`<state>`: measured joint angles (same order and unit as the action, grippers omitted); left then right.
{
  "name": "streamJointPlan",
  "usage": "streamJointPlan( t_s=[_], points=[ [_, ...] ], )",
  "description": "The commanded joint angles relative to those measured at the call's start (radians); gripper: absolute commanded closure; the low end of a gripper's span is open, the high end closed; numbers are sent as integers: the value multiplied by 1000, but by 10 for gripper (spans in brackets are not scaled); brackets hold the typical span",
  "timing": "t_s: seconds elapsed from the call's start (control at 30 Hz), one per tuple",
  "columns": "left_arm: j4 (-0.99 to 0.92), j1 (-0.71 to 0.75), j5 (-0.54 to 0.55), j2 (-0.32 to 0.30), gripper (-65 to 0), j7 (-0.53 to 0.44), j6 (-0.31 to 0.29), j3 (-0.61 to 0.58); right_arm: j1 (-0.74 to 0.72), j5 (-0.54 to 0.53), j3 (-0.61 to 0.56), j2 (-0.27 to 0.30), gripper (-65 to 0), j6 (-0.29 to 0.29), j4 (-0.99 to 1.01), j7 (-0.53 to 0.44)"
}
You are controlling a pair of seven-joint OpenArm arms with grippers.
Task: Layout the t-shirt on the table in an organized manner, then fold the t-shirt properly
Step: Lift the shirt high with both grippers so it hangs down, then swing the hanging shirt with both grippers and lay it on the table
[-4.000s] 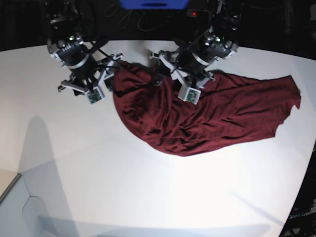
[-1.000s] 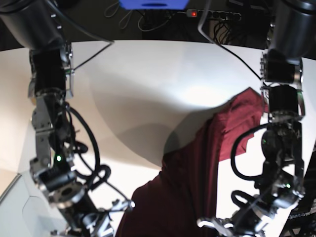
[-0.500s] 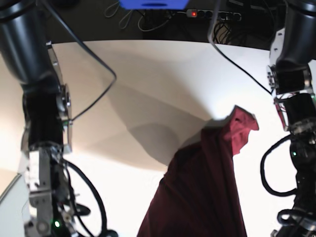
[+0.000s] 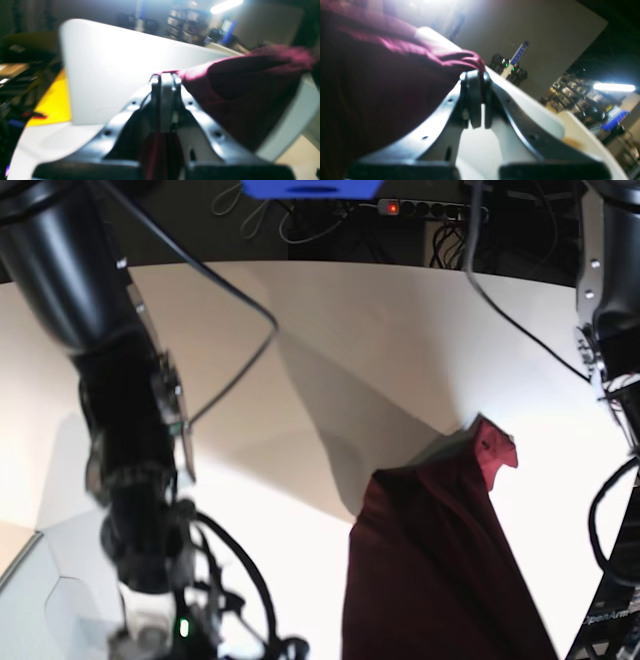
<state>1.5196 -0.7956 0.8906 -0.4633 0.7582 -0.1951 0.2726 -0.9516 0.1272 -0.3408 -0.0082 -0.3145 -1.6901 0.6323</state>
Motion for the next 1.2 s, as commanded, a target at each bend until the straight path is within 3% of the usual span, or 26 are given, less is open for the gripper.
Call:
streamJointPlan(
  t_s=[0.0,0.3,0.4,0.63,0.73,1.0,1.17],
  points=[
    [2,-32,28,-15,-1,-32,7,4,-4,15,7,0,0,10,-41,-19],
    [2,-14,34,-21,-1,-32,3,-2,349,136,7,-13,0,10,-238,-21],
    [-1,14,34,-9,-1,-32,1,-3,428,160,67,-14,0,10,-295,-21],
    [-14,-15,22,116,-1,-32,7,-100,587,162,227,-13,0,10,-350,-29],
    [-107,-32,-15,214,-1,-45,7,-160,649,162,316,-13,0,10,-348,-30],
    [-339,-34,-176,463,-1,-285,1,-325,738,162,579,-9,0,10,-345,-32],
    [-339,-31,-173,493,-1,-334,6,-352,736,162,714,12,0,10,-345,-32]
  ],
)
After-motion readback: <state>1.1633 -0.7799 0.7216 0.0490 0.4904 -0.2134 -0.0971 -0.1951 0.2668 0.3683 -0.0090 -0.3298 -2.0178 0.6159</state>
